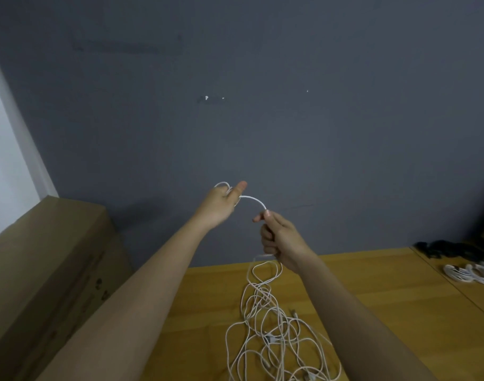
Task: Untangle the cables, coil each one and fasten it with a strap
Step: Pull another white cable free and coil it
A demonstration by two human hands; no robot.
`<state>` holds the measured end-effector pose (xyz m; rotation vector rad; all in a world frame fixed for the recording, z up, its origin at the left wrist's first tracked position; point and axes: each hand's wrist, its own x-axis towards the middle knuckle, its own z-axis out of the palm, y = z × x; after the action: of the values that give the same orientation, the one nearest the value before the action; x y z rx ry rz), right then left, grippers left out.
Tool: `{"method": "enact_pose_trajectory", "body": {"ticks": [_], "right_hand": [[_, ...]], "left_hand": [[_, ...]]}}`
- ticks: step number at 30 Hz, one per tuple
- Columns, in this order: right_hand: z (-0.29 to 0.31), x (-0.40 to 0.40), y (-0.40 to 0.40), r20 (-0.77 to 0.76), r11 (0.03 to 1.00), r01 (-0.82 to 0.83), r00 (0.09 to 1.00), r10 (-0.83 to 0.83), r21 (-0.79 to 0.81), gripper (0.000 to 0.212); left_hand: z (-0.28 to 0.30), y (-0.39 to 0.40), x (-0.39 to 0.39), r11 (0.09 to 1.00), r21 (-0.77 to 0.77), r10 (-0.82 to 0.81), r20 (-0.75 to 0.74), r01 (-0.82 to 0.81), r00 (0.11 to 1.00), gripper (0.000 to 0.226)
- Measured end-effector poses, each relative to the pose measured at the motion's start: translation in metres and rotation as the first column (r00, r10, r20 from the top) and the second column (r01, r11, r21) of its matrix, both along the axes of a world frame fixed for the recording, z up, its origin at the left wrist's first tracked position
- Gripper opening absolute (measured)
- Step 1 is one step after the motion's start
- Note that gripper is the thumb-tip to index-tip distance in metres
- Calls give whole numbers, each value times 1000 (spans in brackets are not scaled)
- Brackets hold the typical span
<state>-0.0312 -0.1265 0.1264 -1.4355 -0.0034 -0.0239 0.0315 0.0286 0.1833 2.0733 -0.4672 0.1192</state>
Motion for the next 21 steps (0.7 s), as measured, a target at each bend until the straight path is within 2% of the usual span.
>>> {"method": "enact_pose_trajectory", "body": {"ticks": [2, 4, 6, 8, 9, 11, 13, 15, 17, 19, 21], "right_hand": [[-3, 0, -9, 24, 955, 108, 994, -106, -276, 31], [-3, 4, -20, 133, 799, 241, 971, -201, -551, 31], [5, 9, -27, 277, 616, 383, 924, -265, -688, 33], [21, 14, -31, 470, 452, 550, 835, -285, -703, 34], [31, 17, -30, 569, 401, 633, 773, -281, -662, 34], [51, 24, -27, 714, 368, 755, 645, -272, -542, 29], [64, 31, -23, 751, 393, 779, 605, -264, -488, 26], [61, 36, -23, 667, 476, 693, 699, -258, -542, 23], [44, 37, -23, 489, 646, 500, 845, -217, -577, 18], [21, 30, -16, 284, 848, 286, 944, -168, -447, 20], [0, 23, -8, 141, 944, 162, 982, -126, -287, 23]], "left_hand": [[-2, 6, -2, 998, -19, -61, -58, 60, 996, 45], [-5, 10, -2, 990, -5, -144, -128, 144, 981, 46], [-7, 12, -3, 970, -12, -239, -220, 242, 946, 43], [-7, 12, -6, 951, -13, -300, -286, 309, 910, 40], [-6, 11, -8, 943, 11, -314, -297, 333, 902, 41], [-4, 6, -13, 925, 58, -342, -301, 374, 890, 45], [0, 2, -18, 919, -19, -378, -314, 393, 871, 48], [7, 1, -22, 908, -157, -418, -320, 387, 850, 51], [11, 3, -23, 893, -247, -443, -324, 377, 836, 54], [9, 6, -22, 871, -312, -476, -346, 380, 809, 54], [3, 8, -22, 853, -378, -494, -366, 359, 789, 49]]}}
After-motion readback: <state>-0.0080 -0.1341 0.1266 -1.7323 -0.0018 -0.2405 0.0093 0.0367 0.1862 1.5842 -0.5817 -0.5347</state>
